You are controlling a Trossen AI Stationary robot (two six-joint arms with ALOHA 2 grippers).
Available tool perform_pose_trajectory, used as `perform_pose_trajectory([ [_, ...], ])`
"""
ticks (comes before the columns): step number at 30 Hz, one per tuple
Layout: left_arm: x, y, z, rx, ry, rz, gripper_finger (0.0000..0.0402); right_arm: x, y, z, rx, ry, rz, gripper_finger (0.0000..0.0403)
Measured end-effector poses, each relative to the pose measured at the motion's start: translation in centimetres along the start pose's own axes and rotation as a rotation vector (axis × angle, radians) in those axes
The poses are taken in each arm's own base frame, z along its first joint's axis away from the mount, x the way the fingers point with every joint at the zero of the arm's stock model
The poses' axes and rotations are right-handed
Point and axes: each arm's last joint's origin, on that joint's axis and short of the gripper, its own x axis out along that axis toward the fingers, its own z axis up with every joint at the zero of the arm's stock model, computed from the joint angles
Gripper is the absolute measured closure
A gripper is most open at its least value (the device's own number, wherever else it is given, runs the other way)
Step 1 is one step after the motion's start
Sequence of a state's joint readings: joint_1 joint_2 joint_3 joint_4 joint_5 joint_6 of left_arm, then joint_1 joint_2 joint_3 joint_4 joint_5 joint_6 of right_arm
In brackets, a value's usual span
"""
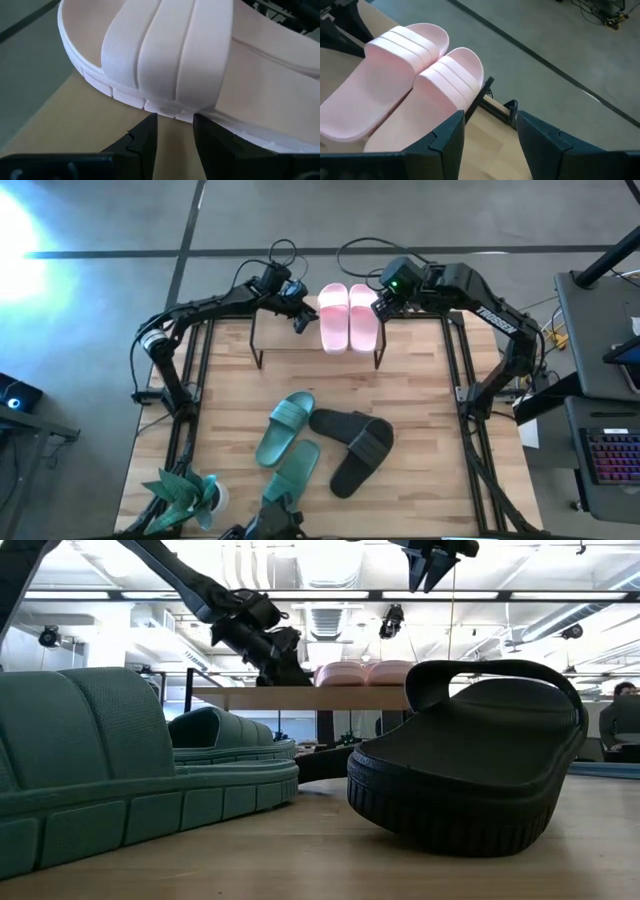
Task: Pick and place slides into the shelf
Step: Put the pink slipper on the shelf, then put the top green slipper under the shelf
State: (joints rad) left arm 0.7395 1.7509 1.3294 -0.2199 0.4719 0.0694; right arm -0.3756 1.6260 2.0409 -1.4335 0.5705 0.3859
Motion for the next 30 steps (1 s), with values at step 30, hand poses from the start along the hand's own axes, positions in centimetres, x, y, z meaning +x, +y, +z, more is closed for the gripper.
perform_pose_trajectory([
  [30, -11.1, -6.4, 0.6, 0.113, 0.111, -0.021, 0.0291, 0.3, 0.1, 0.0, -0.045, -0.013, -0.031, 0.0232],
])
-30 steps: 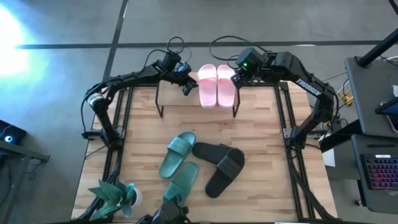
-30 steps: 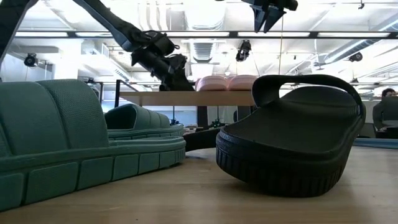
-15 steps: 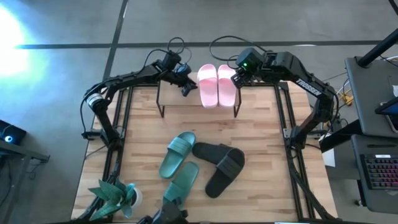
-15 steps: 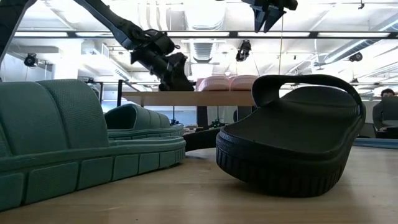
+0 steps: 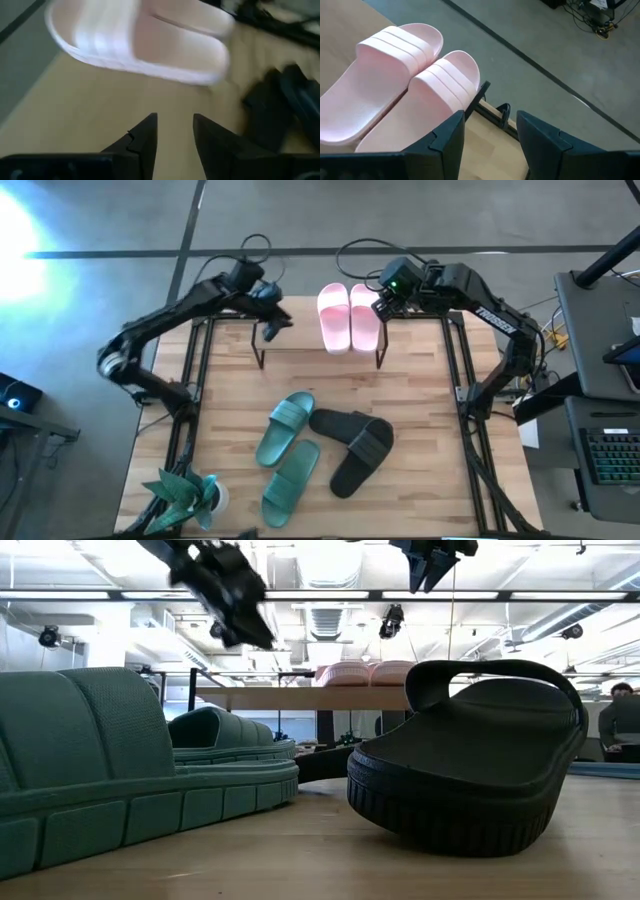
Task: Pick and place slides into the shelf
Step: Put the top green slipper under the shelf
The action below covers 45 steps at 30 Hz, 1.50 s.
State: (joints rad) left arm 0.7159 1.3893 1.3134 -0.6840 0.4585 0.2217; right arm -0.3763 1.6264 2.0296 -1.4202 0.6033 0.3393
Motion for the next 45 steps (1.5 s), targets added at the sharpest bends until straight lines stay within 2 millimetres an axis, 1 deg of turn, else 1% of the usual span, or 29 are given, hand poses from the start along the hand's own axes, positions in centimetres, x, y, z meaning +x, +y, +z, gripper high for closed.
perform_pose_trajectory([
  [3, -2.5, -2.7, -1.3, 0.178, 0.052, 0.003, 0.0291, 0.5, 0.2, 0.0, -0.001, -0.003, 0.000, 0.0232],
  [6, -3.9, -5.1, -3.5, 0.400, 0.134, 0.078, 0.0291, 1.2, 0.7, 0.0, -0.025, -0.009, 0.001, 0.0232],
  [8, -4.6, -6.1, -4.8, 0.480, 0.165, 0.150, 0.0291, 1.6, 1.0, -0.1, -0.047, -0.010, 0.002, 0.0232],
  [11, -5.7, -7.2, -6.5, 0.471, 0.158, 0.200, 0.0291, 2.4, 1.5, -0.3, -0.059, -0.008, 0.013, 0.0232],
  [16, -7.4, -8.4, -8.3, 0.316, 0.082, 0.188, 0.0291, 3.4, 2.2, -0.8, -0.074, 0.028, 0.054, 0.0232],
  [19, -8.2, -8.9, -8.9, 0.286, 0.061, 0.172, 0.0291, 3.9, 2.5, -1.2, -0.087, 0.051, 0.053, 0.0232],
  [22, -8.6, -9.4, -9.5, 0.256, 0.076, 0.135, 0.0291, 4.4, 3.0, -1.8, -0.058, 0.106, 0.140, 0.0232],
  [26, -8.5, -9.8, -10.0, 0.200, 0.085, 0.050, 0.0291, 4.7, 4.6, -3.0, -0.060, 0.221, 0.347, 0.0232],
  [29, -7.8, -9.9, -10.6, 0.190, 0.108, -0.008, 0.0291, 4.5, 6.3, -4.4, -0.121, 0.277, 0.416, 0.0232],
  [32, -6.8, -9.8, -11.3, 0.180, 0.153, -0.026, 0.0291, 4.2, 8.1, -6.0, -0.168, 0.317, 0.429, 0.0232],
  [36, -5.8, -9.6, -11.6, 0.170, 0.198, -0.037, 0.0291, 3.4, 10.0, -8.2, -0.199, 0.384, 0.423, 0.0232],
  [40, -4.8, -9.3, -11.9, 0.199, 0.241, -0.050, 0.0291, 2.4, 11.4, -10.3, -0.221, 0.416, 0.422, 0.0232],
  [45, -3.8, -9.1, -11.8, 0.256, 0.272, -0.065, 0.0291, 0.8, 12.5, -12.3, -0.166, 0.439, 0.419, 0.0232],
])
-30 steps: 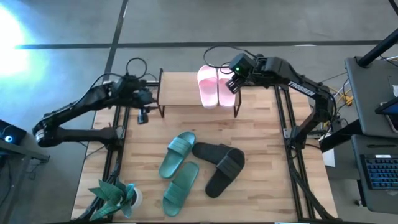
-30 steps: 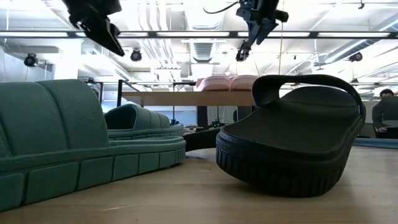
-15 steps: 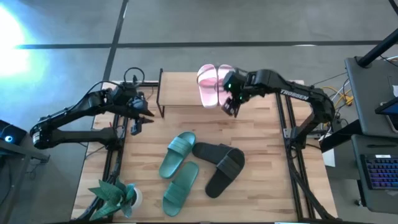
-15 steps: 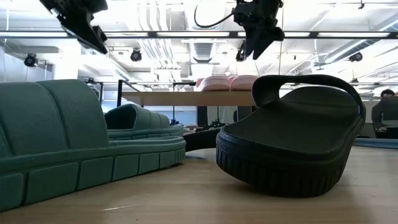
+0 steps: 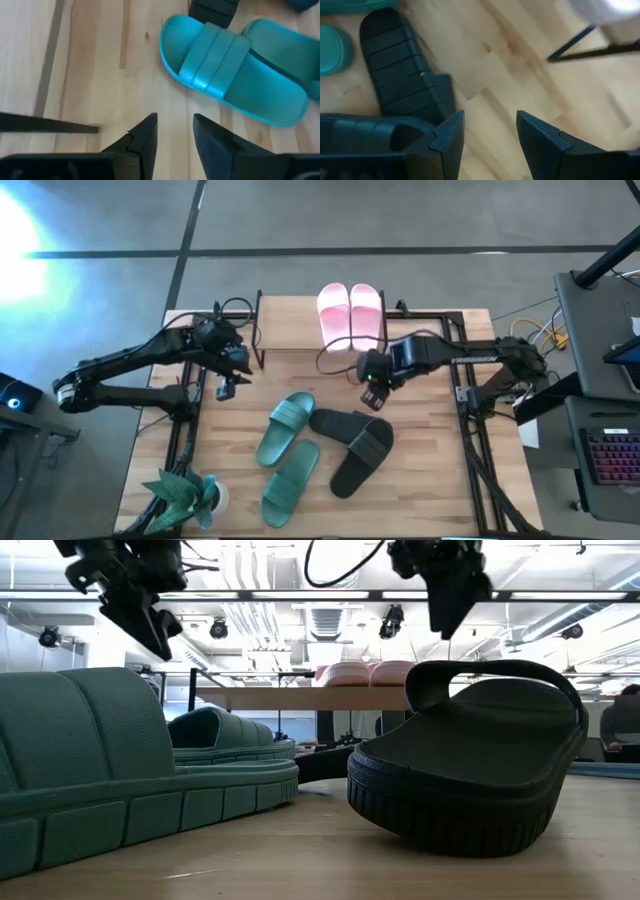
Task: Pick and place slides into the shelf
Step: Put the top green slipper under the shelf
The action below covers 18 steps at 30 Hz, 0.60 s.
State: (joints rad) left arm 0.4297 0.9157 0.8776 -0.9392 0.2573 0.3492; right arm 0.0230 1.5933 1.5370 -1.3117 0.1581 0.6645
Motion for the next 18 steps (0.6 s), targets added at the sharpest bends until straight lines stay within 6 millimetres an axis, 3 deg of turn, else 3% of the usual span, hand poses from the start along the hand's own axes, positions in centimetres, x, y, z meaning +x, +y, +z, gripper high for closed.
perform_pose_trajectory([
  [7, 1.2, 0.5, 0.6, 0.109, 0.001, -0.032, 0.0291, 0.2, 2.5, -2.1, 0.112, -0.020, -0.002, 0.0232],
  [12, 1.9, 0.5, 0.8, 0.143, 0.008, -0.096, 0.0291, 1.0, 4.6, -3.6, 0.060, -0.023, -0.013, 0.0232],
  [18, 2.0, 0.1, 0.9, 0.276, 0.056, 0.003, 0.0291, 1.9, 5.2, -4.9, 0.099, -0.076, -0.108, 0.0232],
])
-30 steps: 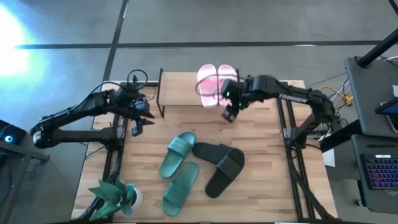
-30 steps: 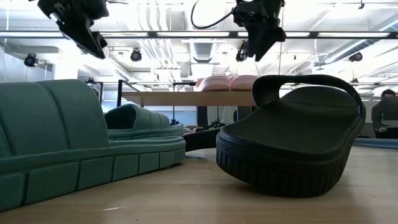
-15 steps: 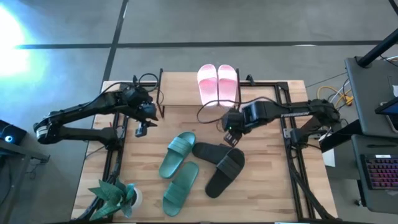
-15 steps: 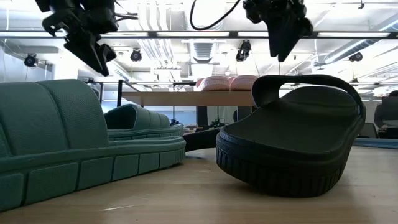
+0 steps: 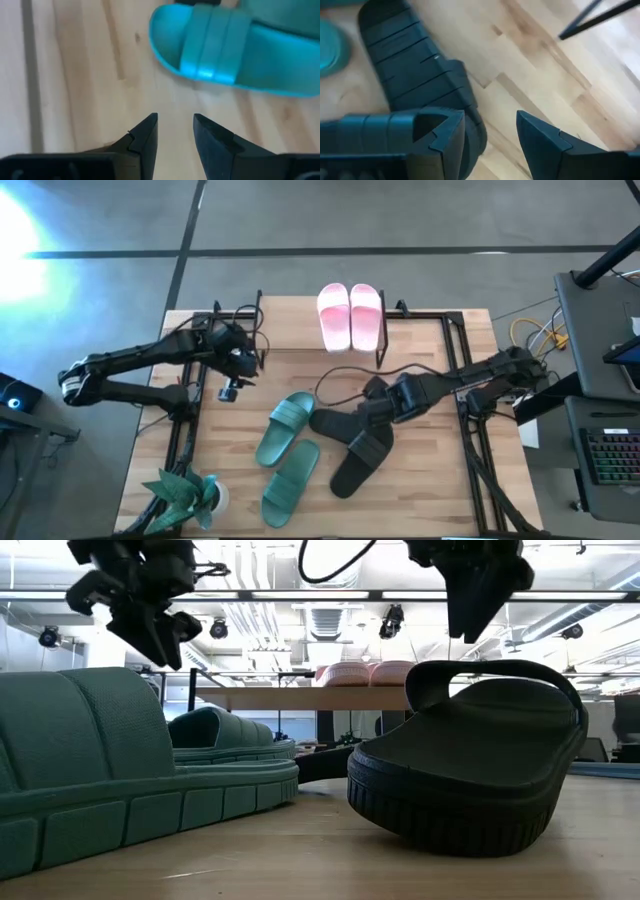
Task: Pick and place slides into the shelf
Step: Put the top green slipper under the shelf
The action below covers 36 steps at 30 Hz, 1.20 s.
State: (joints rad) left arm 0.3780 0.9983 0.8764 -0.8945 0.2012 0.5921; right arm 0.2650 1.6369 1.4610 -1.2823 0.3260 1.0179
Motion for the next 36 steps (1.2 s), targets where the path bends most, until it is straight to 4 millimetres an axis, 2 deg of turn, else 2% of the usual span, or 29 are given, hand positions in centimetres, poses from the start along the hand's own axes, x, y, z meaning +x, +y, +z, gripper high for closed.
perform_pose_trajectory([
  [6, 0.4, -1.2, 1.0, -0.012, 0.003, 0.041, 0.0291, -0.1, 0.0, -0.9, 0.082, -0.001, -0.025, 0.0232],
  [12, 1.0, -4.4, 2.2, 0.077, 0.067, 0.175, 0.0291, -1.0, -0.4, -2.6, 0.009, -0.032, -0.120, 0.0232],
  [17, 1.9, -6.9, 3.9, -0.011, -0.005, 0.221, 0.0291, -2.1, -1.2, -3.8, -0.039, -0.042, -0.169, 0.0232],
  [21, 3.5, -8.9, 4.9, 0.021, 0.011, 0.209, 0.0291, -3.1, -1.3, -4.6, -0.053, -0.080, -0.154, 0.0232],
  [30, 7.6, -12.3, 5.9, 0.000, 0.111, 0.339, 0.0291, -4.0, -1.4, -6.0, -0.137, -0.100, -0.170, 0.0232],
  [36, 9.0, -13.8, 6.7, 0.015, 0.094, 0.235, 0.0291, -4.0, -1.5, -6.1, -0.154, -0.104, -0.180, 0.0232],
])
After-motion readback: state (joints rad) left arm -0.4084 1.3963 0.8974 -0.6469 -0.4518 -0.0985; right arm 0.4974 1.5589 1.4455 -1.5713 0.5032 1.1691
